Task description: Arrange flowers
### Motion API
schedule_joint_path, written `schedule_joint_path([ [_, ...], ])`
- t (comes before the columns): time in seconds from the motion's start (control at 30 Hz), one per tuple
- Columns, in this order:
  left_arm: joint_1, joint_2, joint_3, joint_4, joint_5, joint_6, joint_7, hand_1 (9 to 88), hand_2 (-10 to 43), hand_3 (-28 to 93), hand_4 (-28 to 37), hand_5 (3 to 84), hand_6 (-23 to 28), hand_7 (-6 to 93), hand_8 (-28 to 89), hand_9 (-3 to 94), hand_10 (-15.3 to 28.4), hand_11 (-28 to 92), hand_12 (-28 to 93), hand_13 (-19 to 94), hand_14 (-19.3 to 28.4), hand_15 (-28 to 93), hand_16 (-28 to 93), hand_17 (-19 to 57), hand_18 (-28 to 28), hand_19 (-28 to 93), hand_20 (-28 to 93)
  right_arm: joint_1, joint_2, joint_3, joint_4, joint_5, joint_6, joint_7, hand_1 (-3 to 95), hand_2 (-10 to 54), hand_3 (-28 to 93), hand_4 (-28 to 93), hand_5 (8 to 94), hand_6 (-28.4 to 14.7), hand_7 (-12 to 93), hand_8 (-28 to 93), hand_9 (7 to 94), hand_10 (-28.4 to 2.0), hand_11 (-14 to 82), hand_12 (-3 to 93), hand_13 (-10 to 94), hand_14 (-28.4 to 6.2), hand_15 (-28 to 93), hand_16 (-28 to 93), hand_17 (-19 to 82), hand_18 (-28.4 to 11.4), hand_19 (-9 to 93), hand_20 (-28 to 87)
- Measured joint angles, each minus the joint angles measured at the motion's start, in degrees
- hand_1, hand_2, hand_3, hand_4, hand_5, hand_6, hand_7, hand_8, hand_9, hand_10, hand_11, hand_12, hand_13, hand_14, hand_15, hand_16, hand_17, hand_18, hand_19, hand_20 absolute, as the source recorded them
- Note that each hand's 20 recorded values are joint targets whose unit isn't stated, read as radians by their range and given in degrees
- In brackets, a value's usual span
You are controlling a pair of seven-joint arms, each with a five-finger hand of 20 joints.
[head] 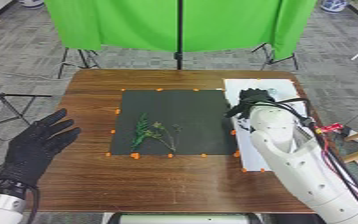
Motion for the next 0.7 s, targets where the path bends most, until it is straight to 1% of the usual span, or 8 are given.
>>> schedule_joint_path([
  [0.27,0.03,0.38,0.01,0.0,0.0,0.02,0.25,25.7,-2.9,70,-25.1,38.0,2.8,20.4,-10,33.0,13.4,27,13,28,16.4,37,-2,-7.4,22.6,49,5,0.89,0.6,-2.01,3.8,-2.61,2.07,-0.42,22.3,-9.5,59,-28,81.4,1.2,53,-17,89.0,-8.9,47.7,31.5,82,-8.1,72,29,39,-21.5,93,28],
  [0.47,0.03,0.43,0.07,0.0,-0.01,0.02,0.42,25.7,-2.9,70,-25.1,38.0,2.8,20.4,-10,33.0,13.3,28,13,28,16.4,37,-2,-7.4,22.5,49,5,2.35,0.34,-2.72,6.42,-3.74,3.34,-1.71,22.9,-8.0,63,-28,79.4,1.1,52,-18,86.9,-8.5,47.3,31.1,80,-8.1,72,29,37,-20.9,92,28],
  [0.57,0.03,0.42,0.09,0.0,-0.01,0.02,0.42,25.6,-2.9,70,-25.2,38.0,2.9,20.4,-10,33.0,13.3,28,13,28,16.4,37,-2,-7.3,22.5,49,5,3.0,-0.03,-2.68,7.56,-3.88,4.03,-3.32,28.0,-7.5,64,-28,79.0,1.5,52,-19,86.7,-8.3,46.8,30.5,79,-7.8,72,28,36,-20.6,91,28],
  [0.6,0.03,0.4,0.1,0.0,-0.01,0.02,0.42,25.7,-2.9,70,-25.2,38.0,2.9,20.4,-10,33.0,13.3,28,13,28,16.4,37,-2,-7.3,22.5,49,5,3.15,-0.19,-2.55,7.78,-3.82,4.1,-3.91,31.1,-7.5,64,-28,79.1,1.8,52,-19,86.8,-8.3,46.8,30.3,79,-7.7,72,28,36,-20.5,91,28],
  [0.7,0.03,0.33,0.1,0.0,0.03,0.01,0.41,25.6,-2.8,70,-25.2,38.0,2.8,20.4,-10,32.9,13.3,28,13,28,16.4,37,-2,-7.4,22.5,49,5,3.6,-0.83,-1.88,8.53,-1.87,4.05,-4.36,35.4,-7.9,64,-28,79.2,2.3,52,-20,86.9,-8.0,46.1,29.7,79,-7.4,71,28,36,-19.8,90,29],
])
